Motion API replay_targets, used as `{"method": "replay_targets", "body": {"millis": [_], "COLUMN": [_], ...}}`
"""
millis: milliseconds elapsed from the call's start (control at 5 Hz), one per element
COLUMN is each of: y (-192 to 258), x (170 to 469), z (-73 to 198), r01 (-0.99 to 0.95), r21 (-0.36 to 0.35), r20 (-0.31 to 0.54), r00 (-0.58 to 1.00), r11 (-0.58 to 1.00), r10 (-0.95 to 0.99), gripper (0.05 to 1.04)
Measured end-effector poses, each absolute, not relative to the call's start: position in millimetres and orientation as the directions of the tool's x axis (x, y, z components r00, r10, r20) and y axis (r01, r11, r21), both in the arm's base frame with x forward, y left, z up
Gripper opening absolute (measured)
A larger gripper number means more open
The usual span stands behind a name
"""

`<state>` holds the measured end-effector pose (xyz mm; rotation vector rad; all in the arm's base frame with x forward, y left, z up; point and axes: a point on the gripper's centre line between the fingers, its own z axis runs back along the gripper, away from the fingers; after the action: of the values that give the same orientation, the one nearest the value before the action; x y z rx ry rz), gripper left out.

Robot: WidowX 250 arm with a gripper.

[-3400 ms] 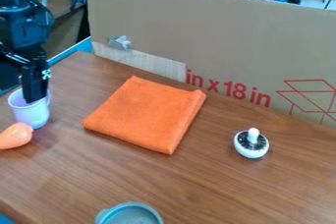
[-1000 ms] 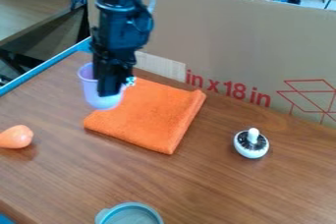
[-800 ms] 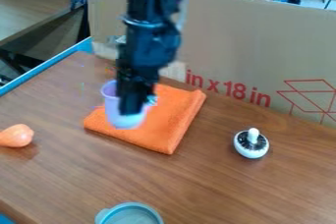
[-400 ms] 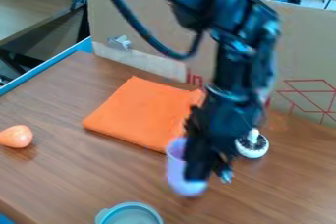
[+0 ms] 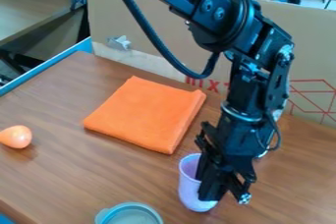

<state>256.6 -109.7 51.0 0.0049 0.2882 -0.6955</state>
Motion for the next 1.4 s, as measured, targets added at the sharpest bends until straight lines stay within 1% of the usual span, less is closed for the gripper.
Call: {"method": "replay_targets", "body": {"millis": [200, 400, 600, 800, 1000, 1200, 1400], "y": [-108.1, -108.5, -106.1, -89.5, -41.3, 0.1, 47.4], "x": [254.6, 249.0, 243.4, 242.6, 228.8, 215.1, 216.2], "z": [47.9, 44.4, 53.5, 85.7, 136.3, 149.8, 129.6], "r01": [0.639, 0.647, 0.639, 0.613, 0.491, 0.281, 0.08], "r21": [-0.089, -0.117, -0.153, -0.13, -0.034, 0.03, 0.126], "r20": [-0.253, -0.26, -0.243, -0.165, -0.01, 0.02, -0.088], "r00": [0.727, 0.712, 0.715, 0.761, 0.871, 0.959, 0.994], "r11": [0.764, 0.753, 0.754, 0.779, 0.871, 0.959, 0.989], "r10": [-0.638, -0.652, -0.655, -0.627, -0.491, -0.281, -0.069], "gripper": [0.117, 0.314, 0.615, 0.915, 1.011, 1.006, 1.005]}}
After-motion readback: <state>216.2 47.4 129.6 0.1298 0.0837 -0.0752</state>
